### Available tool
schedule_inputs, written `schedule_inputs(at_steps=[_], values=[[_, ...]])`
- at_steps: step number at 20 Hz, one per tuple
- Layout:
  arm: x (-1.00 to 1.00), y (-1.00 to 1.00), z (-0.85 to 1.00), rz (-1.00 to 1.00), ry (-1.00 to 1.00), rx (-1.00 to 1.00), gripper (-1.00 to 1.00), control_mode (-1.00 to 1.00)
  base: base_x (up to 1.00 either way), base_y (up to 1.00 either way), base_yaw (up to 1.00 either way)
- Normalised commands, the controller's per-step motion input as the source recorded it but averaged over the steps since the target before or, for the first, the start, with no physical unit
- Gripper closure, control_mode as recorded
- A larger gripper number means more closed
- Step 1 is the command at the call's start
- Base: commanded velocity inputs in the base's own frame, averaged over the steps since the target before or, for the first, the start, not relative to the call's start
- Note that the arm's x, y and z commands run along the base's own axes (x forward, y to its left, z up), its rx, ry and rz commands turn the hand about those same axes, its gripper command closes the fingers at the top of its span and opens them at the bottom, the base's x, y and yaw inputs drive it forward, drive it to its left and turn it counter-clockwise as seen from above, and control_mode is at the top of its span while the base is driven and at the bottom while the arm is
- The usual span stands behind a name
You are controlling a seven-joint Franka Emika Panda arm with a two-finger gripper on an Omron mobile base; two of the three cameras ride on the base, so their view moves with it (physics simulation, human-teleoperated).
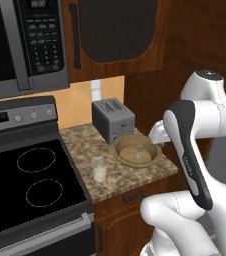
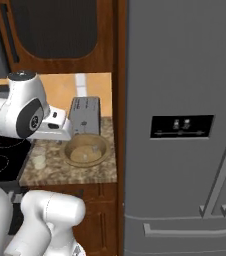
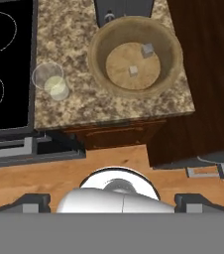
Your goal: Grab a lemon wedge from the fridge and one ice cube from the ice bowl, and put them in the glass of lemonade.
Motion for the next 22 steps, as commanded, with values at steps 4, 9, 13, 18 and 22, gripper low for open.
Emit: schedule_inputs(at_steps=[4,9,13,18,22], values=[[0.0,0.0,0.0,0.0,0.0,0.0,-1.0,1.0,0.49,0.34,-0.15],[0.0,0.0,0.0,0.0,0.0,0.0,-1.0,1.0,0.44,0.56,-0.23],[0.27,0.22,-0.65,-0.13,0.13,0.01,-1.0,-1.0,0.11,0.11,-0.05],[0.53,0.38,-0.47,-0.2,0.06,0.0,-1.0,-1.0,0.0,0.0,0.0],[0.75,0.12,-0.61,-0.01,0.19,-0.01,-1.0,-1.0,0.0,0.0,0.0]])
